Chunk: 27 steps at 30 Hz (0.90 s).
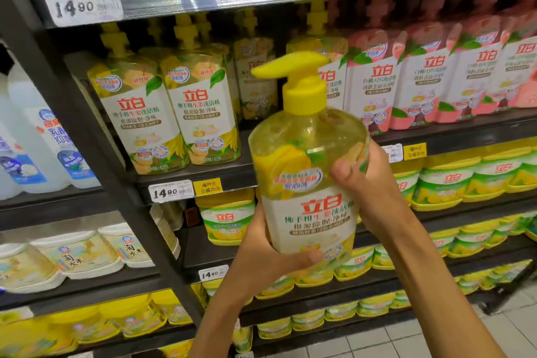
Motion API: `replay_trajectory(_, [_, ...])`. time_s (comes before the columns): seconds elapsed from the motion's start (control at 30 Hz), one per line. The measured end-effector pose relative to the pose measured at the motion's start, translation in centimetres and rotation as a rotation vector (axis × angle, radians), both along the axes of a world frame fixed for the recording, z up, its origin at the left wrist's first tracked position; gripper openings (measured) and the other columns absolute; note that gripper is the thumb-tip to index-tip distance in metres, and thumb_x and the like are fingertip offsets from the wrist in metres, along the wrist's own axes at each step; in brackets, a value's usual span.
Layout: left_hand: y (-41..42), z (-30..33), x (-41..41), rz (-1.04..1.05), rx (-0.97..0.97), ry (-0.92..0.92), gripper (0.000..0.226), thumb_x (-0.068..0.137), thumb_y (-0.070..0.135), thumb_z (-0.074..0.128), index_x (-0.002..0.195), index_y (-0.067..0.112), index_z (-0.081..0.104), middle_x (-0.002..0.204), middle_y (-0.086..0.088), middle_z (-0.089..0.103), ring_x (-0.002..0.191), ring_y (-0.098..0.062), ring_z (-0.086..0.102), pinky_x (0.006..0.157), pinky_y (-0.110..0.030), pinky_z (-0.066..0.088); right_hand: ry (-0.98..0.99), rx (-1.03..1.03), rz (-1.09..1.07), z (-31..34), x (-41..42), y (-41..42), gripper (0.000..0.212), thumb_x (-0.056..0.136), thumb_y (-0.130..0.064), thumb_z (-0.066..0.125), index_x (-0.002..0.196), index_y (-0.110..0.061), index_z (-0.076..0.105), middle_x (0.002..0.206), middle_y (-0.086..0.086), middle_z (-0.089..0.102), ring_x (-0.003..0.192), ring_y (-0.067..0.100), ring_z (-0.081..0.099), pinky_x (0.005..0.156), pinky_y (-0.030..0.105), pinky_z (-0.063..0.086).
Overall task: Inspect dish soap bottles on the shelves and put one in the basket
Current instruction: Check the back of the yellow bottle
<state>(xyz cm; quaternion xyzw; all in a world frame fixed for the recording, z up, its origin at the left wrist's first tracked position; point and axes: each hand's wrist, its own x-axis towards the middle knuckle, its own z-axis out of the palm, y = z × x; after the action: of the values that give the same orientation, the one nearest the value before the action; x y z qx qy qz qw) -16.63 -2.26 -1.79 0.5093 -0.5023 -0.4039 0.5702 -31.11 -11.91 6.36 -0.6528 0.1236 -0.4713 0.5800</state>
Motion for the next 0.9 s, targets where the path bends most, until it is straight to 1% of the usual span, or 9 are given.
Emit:
replay_trajectory(0.1, [-0.5,0.1,1.1,-0.006,-0.001,-0.045,0.086,0.055,0.01,0.091,0.129,0.008,0.048,0.114,-0.005,0.07,0.104,-0.018,0.068,0.078,-0.026,0.057,0.027,-0.1,0.121,0.1,-1.0,-0.2,0.082,0.052,-0.059,0.087,0.125,-0.035,0.059,0.119,-0.007,0.069,0.111,0.013,0.065,0.087,0.023,0.052])
replay_trajectory(0.17, [-0.6,0.0,1.5,-0.004,-0.022,-0.062,0.089,0.054,0.016,0.092,0.131,0.005,0.048,0.12,-0.01,0.067,0.11,-0.023,0.065,0.084,-0.032,0.056,0.042,-0.136,0.173,0.2,-1.3,-0.3,0.082,0.057,-0.054,0.087,0.13,-0.034,0.056,0.123,-0.008,0.066,0.115,0.011,0.062,0.089,0.021,0.05])
replay_trajectory(0.3, [-0.5,0.3,1.7,0.016,-0.043,-0.092,0.088,0.053,0.026,0.094,0.129,0.016,0.05,0.12,-0.005,0.067,0.11,-0.021,0.065,0.084,-0.034,0.057,0.016,-0.144,0.179,0.0,-1.1,-0.6,0.082,0.059,-0.053,0.087,0.131,-0.033,0.055,0.124,-0.008,0.065,0.117,0.012,0.061,0.091,0.022,0.049])
replay_trajectory(0.43, [0.0,0.7,1.3,0.067,-0.095,-0.065,0.074,0.048,0.032,0.094,0.111,0.045,0.058,0.111,0.01,0.07,0.102,-0.009,0.068,0.073,-0.02,0.057,-0.004,-0.08,0.118,0.0,-0.7,-0.8,0.078,0.057,-0.059,0.085,0.127,-0.036,0.057,0.119,-0.007,0.068,0.111,0.014,0.065,0.085,0.023,0.053])
replay_trajectory(0.6, [0.2,0.5,0.5,0.108,-0.139,0.035,0.082,0.044,0.037,0.095,0.115,0.047,0.056,0.118,0.003,0.068,0.11,-0.017,0.065,0.079,-0.033,0.058,0.045,-0.025,0.087,0.6,-0.1,-1.1,0.088,0.051,-0.063,0.085,0.12,-0.024,0.047,0.1,-0.017,0.073,0.093,0.001,0.07,0.073,0.016,0.055])
replay_trajectory(0.67, [0.3,0.5,-0.1,0.121,-0.138,0.076,0.078,0.046,0.032,0.092,0.115,0.04,0.057,0.113,0.005,0.07,0.106,-0.015,0.067,0.075,-0.029,0.058,0.02,0.015,0.057,0.6,0.5,-1.1,0.082,0.049,-0.058,0.088,0.114,-0.025,0.05,0.092,-0.014,0.075,0.085,0.004,0.072,0.066,0.018,0.056])
replay_trajectory(0.73, [0.4,0.7,-0.7,0.125,-0.118,0.118,0.079,0.047,0.038,0.09,0.117,0.031,0.053,0.108,0.01,0.072,0.1,-0.01,0.069,0.07,-0.022,0.057,-0.018,0.048,0.02,0.5,1.1,-1.0,0.066,0.058,-0.045,0.084,0.114,-0.025,0.054,0.091,-0.008,0.075,0.083,0.01,0.073,0.065,0.02,0.056])
replay_trajectory(0.83, [0.9,1.0,-1.7,0.112,-0.058,0.135,0.093,0.043,0.063,0.085,0.12,0.027,0.047,0.103,0.018,0.072,0.092,-0.001,0.069,0.065,-0.014,0.054,-0.053,0.111,-0.029,0.7,1.8,-0.6,0.063,0.066,-0.04,0.075,0.123,-0.025,0.055,0.112,0.008,0.07,0.095,0.024,0.072,0.071,0.03,0.058])
replay_trajectory(0.9, [1.2,1.0,-2.1,0.131,-0.031,0.139,0.087,0.047,0.064,0.081,0.12,0.031,0.046,0.099,0.022,0.072,0.084,0.004,0.069,0.06,-0.01,0.052,-0.054,0.132,-0.05,1.0,2.0,-0.4,0.067,0.064,-0.042,0.077,0.125,-0.028,0.055,0.123,0.016,0.062,0.102,0.031,0.069,0.074,0.036,0.058])
